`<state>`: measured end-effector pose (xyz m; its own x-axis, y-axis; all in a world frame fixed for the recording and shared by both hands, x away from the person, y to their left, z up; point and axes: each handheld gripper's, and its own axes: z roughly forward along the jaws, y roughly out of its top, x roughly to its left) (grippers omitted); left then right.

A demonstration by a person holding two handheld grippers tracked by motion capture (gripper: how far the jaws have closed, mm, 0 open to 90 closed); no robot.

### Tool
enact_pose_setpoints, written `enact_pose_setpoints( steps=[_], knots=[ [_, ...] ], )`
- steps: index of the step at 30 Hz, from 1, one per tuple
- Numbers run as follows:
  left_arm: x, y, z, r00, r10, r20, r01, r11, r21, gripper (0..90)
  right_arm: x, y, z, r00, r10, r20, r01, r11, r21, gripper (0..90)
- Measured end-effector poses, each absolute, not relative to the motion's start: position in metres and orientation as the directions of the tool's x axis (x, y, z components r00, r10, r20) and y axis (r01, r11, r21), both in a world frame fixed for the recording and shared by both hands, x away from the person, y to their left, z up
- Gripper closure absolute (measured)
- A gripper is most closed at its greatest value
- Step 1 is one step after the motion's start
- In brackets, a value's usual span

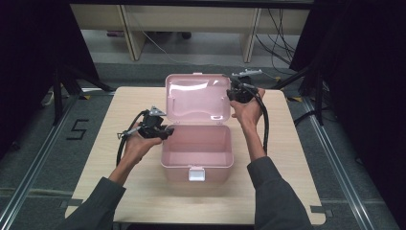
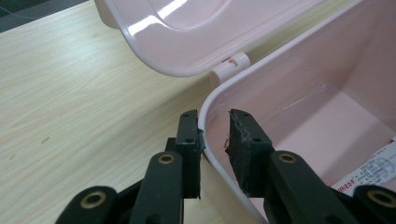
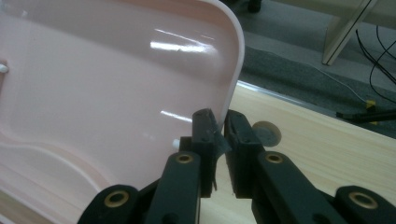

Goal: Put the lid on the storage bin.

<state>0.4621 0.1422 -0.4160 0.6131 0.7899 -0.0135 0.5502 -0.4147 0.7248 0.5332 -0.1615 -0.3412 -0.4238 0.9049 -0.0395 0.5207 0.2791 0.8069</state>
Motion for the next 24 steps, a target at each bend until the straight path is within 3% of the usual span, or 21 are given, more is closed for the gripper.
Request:
enact_pose_setpoints(
  steps=[24],
  knots=[
    [0.461,0.140,-0.418,0.571,0.820,-0.034,0.564,-0.363,0.741,76.8,0.487,-0.170,-0.328,-0.447,0.894,-0.047,0.427,0.259,0.866,85.1]
  ],
)
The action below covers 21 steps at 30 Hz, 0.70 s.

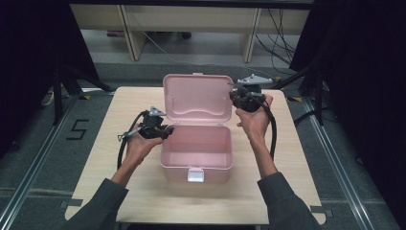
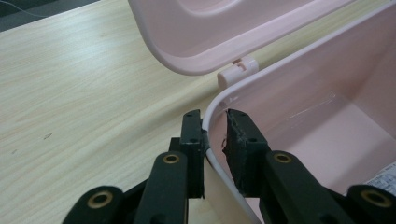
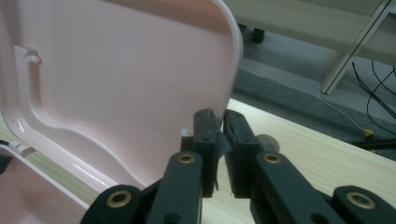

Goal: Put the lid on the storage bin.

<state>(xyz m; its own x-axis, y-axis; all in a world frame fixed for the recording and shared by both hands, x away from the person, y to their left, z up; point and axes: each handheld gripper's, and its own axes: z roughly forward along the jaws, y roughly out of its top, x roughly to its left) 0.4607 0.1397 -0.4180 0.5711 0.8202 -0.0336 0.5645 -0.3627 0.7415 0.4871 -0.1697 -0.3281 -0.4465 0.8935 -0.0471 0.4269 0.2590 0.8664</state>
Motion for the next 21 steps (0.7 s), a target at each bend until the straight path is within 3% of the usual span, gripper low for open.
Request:
enact_pose_setpoints(
  steps=[21],
  knots=[
    [0.460,0.139,-0.419,0.547,0.835,-0.057,0.581,-0.329,0.744,77.6,0.457,-0.174,-0.331,-0.455,0.887,-0.083,0.351,0.264,0.898,85.8]
  ],
)
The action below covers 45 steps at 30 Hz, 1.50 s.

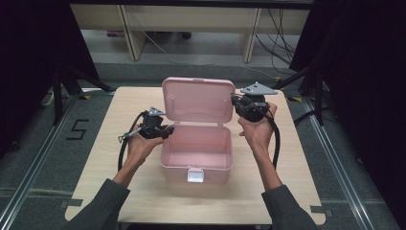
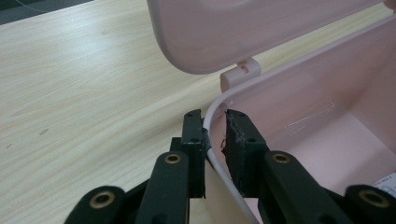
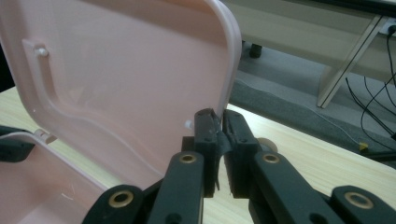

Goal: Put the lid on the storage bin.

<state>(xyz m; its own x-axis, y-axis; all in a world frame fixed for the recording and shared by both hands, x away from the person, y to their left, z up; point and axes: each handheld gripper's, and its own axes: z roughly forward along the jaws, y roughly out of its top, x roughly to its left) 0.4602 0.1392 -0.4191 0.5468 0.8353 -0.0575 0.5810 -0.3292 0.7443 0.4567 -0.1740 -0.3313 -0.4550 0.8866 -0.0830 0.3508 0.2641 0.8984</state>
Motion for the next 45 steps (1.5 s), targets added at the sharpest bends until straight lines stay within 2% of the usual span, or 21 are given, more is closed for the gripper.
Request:
enact_pose_setpoints(
  steps=[3,4,5,12,14,15,16,17,29,36,45],
  knots=[
    [0.460,0.140,-0.420,0.543,0.837,-0.069,0.584,-0.317,0.747,77.7,0.449,-0.176,-0.331,-0.470,0.878,-0.086,0.338,0.269,0.902,85.8],
    [0.460,0.139,-0.420,0.541,0.838,-0.073,0.585,-0.312,0.749,77.7,0.449,-0.176,-0.332,-0.469,0.876,-0.111,0.305,0.278,0.911,85.9],
    [0.460,0.139,-0.420,0.541,0.838,-0.073,0.585,-0.312,0.749,77.7,0.446,-0.176,-0.332,-0.474,0.876,-0.085,0.332,0.267,0.905,85.8],
    [0.460,0.137,-0.420,0.535,0.842,-0.069,0.582,-0.309,0.752,77.7,0.438,-0.177,-0.334,-0.474,0.876,-0.088,0.310,0.259,0.915,85.8],
    [0.460,0.137,-0.420,0.535,0.842,-0.066,0.582,-0.311,0.752,77.6,0.435,-0.179,-0.333,-0.481,0.867,-0.128,0.287,0.294,0.912,85.8],
    [0.460,0.137,-0.420,0.535,0.842,-0.066,0.582,-0.311,0.752,77.7,0.432,-0.178,-0.334,-0.485,0.870,-0.084,0.317,0.265,0.911,86.0],
    [0.460,0.137,-0.420,0.533,0.843,-0.067,0.582,-0.309,0.752,77.6,0.433,-0.179,-0.334,-0.486,0.864,-0.130,0.290,0.300,0.909,87.2],
    [0.460,0.137,-0.420,0.527,0.847,-0.064,0.583,-0.306,0.753,77.6,0.432,-0.179,-0.334,-0.487,0.863,-0.133,0.293,0.305,0.906,87.3],
    [0.460,0.138,-0.421,0.531,0.845,-0.066,0.574,-0.301,0.762,77.5,0.425,-0.181,-0.335,-0.492,0.863,-0.113,0.297,0.289,0.910,87.6],
    [0.459,0.140,-0.423,0.531,0.844,-0.081,0.573,-0.286,0.768,77.2,0.420,-0.181,-0.337,-0.495,0.858,-0.138,0.279,0.308,0.910,87.6],
    [0.457,0.149,-0.418,0.546,0.832,-0.100,0.570,-0.281,0.772,70.4,0.414,-0.183,-0.339,-0.496,0.857,-0.141,0.265,0.304,0.915,87.8]
  ],
)
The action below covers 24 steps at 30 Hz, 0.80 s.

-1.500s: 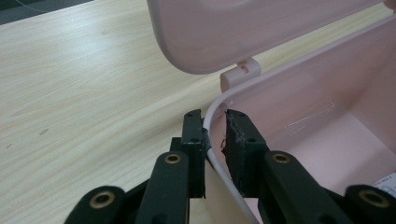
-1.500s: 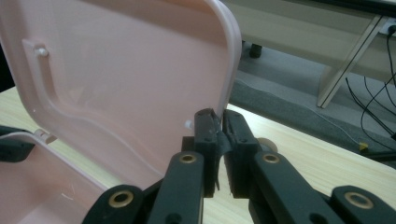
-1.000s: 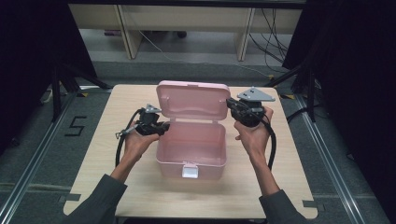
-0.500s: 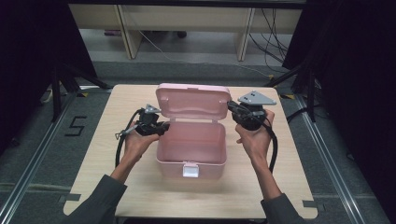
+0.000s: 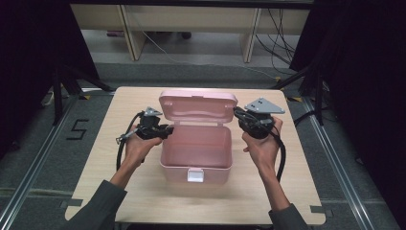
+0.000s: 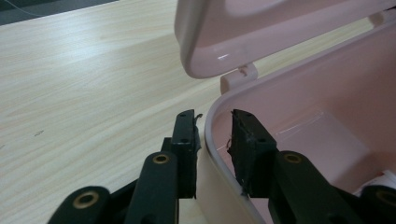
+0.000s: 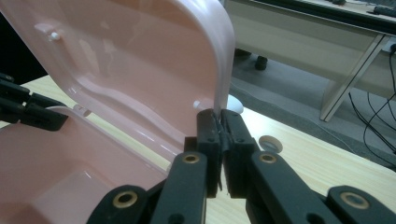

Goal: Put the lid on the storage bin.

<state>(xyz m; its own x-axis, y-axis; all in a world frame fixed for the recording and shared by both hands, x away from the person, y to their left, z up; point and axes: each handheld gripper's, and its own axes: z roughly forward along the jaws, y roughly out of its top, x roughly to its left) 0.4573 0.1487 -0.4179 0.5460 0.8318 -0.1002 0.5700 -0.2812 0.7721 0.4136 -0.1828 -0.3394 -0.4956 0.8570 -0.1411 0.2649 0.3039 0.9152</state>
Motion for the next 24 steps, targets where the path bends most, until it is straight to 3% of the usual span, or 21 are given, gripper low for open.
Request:
enact_pose_setpoints(
  steps=[24],
  knots=[
    [0.418,0.176,-0.402,0.629,0.761,-0.161,0.537,-0.275,0.797,56.5,0.398,-0.184,-0.346,-0.511,0.851,-0.122,0.260,0.289,0.921,87.7]
  ],
)
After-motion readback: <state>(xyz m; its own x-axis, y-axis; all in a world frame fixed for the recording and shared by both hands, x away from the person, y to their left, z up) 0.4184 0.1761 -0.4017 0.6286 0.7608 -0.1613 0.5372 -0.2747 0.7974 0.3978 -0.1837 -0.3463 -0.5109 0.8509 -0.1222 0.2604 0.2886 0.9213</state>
